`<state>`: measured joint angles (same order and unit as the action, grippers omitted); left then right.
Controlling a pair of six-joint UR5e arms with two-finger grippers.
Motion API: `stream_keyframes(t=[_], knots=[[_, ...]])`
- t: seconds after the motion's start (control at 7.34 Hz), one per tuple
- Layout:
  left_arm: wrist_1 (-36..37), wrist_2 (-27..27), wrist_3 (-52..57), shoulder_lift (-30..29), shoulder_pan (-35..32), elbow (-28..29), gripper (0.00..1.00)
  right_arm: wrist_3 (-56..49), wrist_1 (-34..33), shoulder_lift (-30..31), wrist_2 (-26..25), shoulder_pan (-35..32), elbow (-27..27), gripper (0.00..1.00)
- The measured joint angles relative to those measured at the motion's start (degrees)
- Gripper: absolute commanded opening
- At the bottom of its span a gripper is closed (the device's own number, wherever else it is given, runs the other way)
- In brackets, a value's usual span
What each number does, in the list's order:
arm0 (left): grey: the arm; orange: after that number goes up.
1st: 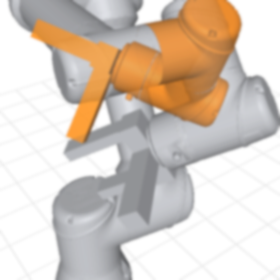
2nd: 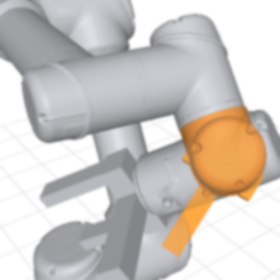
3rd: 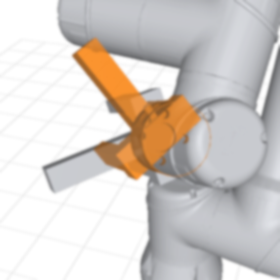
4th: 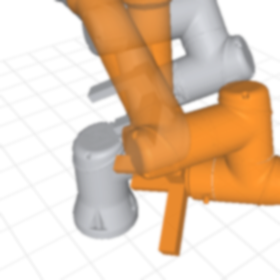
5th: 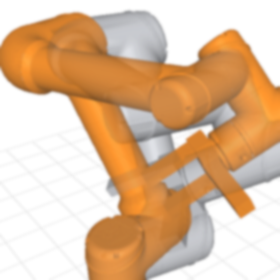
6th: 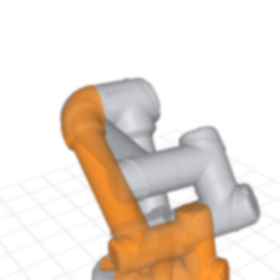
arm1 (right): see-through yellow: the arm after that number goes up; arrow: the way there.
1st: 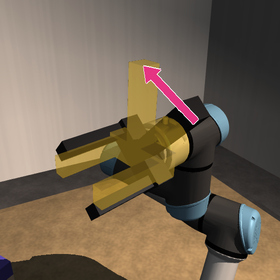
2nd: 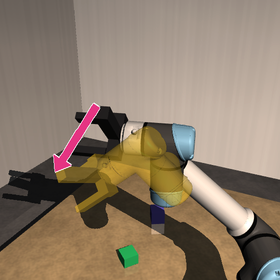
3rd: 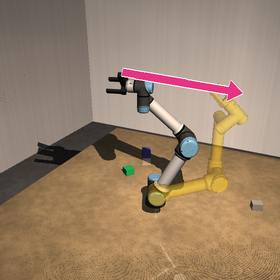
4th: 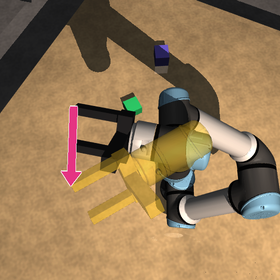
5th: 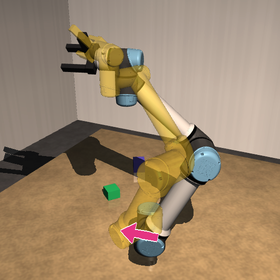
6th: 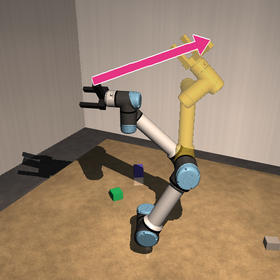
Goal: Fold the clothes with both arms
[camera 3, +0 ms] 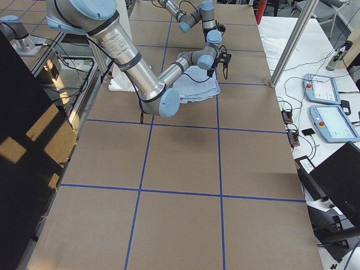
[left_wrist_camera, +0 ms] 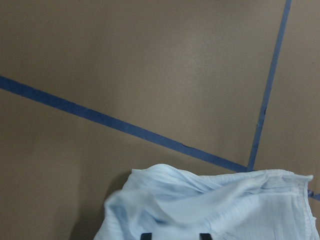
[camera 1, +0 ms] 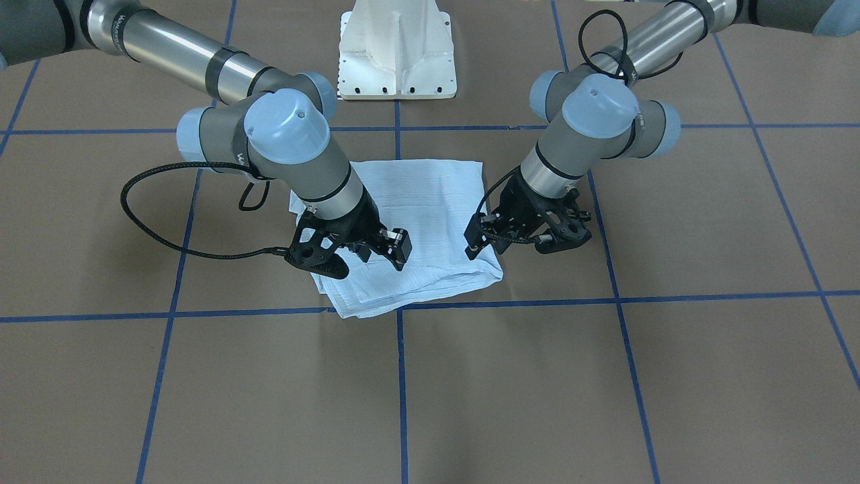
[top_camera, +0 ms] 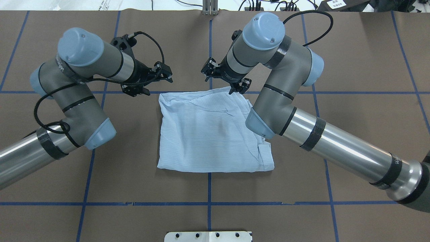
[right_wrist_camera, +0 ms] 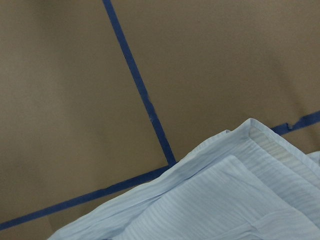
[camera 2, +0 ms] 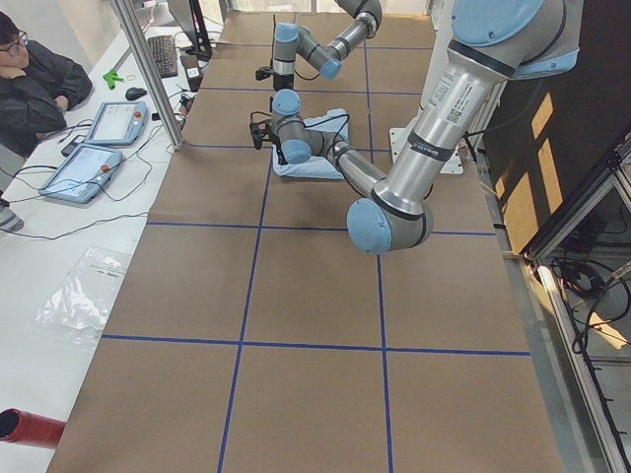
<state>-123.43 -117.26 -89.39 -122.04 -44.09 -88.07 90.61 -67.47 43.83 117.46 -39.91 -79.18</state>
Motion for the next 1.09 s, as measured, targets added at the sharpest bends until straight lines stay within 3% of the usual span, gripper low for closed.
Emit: stream_keyframes(t=[0.27,0.55,0.82,1.09], knots=[[0.20,-4.07,4.88,3.18,-4.39,-1.27,1.00,-8.14,-0.65,1.67,0.40,-2.52,-1.72,1.00],[0.28,-5.32,16.23,9.50,-9.58,-4.78,1.00,-26.25,-3.57,8.04,2.80,-9.42,-5.28,1.00],[0.55,-6.68,31.82,15.66,-16.98,-5.87,1.00,-47.10,-11.41,14.62,7.07,-19.18,-8.28,1.00],[4.71,-8.88,51.75,20.41,-26.71,-5.83,1.00,-67.06,-21.48,21.70,8.07,-27.15,-13.04,1.00]])
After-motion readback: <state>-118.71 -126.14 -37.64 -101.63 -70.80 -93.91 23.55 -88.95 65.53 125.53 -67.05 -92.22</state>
